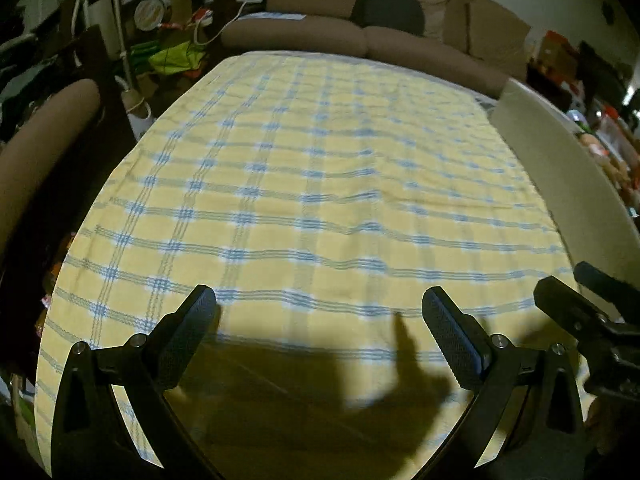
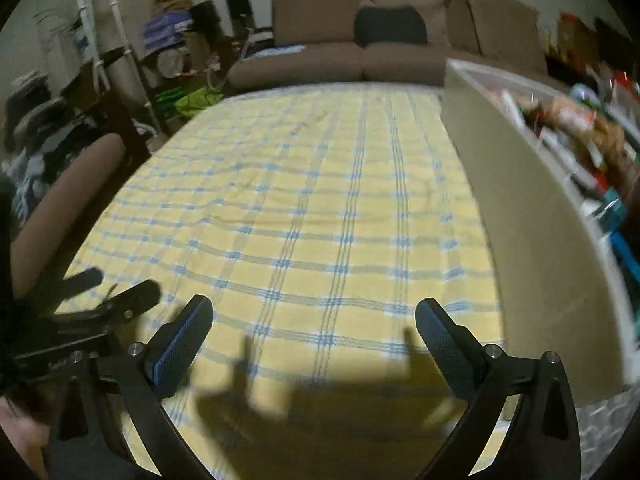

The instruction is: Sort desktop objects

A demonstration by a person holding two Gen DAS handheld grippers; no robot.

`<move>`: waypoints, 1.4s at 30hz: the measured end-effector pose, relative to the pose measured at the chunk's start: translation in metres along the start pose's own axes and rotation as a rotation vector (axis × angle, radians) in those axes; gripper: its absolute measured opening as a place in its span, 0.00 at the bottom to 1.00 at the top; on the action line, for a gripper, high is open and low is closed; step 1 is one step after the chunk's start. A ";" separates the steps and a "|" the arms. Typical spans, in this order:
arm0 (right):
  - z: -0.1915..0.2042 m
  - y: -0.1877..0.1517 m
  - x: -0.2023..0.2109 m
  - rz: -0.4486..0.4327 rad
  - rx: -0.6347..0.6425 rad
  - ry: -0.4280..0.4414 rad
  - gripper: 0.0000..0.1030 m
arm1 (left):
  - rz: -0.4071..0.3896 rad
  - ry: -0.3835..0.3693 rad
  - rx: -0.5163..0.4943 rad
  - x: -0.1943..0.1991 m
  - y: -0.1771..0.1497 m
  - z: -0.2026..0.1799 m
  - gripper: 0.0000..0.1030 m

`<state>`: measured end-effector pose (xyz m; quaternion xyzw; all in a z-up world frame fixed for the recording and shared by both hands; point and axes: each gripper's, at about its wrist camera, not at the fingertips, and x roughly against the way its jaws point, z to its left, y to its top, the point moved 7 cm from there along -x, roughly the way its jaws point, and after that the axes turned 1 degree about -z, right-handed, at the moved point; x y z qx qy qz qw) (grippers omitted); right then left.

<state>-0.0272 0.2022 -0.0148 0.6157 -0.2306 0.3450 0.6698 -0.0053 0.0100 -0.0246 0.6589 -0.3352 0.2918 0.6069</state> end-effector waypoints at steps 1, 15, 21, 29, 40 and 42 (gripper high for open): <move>0.000 -0.001 -0.007 0.009 -0.005 0.000 1.00 | 0.001 0.003 0.000 -0.003 0.000 0.002 1.00; -0.001 -0.013 -0.047 0.061 0.023 -0.073 1.00 | 0.033 0.063 -0.046 -0.033 -0.004 -0.005 1.00; -0.001 -0.013 -0.048 0.064 0.028 -0.077 1.00 | 0.035 0.066 -0.047 -0.034 -0.003 -0.005 1.00; -0.003 -0.014 -0.049 0.070 0.033 -0.106 1.00 | 0.035 0.065 -0.047 -0.034 -0.003 -0.004 1.00; -0.003 -0.014 -0.050 0.074 0.040 -0.110 1.00 | 0.034 0.063 -0.041 -0.034 -0.003 -0.003 1.00; -0.003 -0.014 -0.050 0.075 0.042 -0.111 1.00 | 0.034 0.068 -0.043 -0.033 -0.003 -0.004 1.00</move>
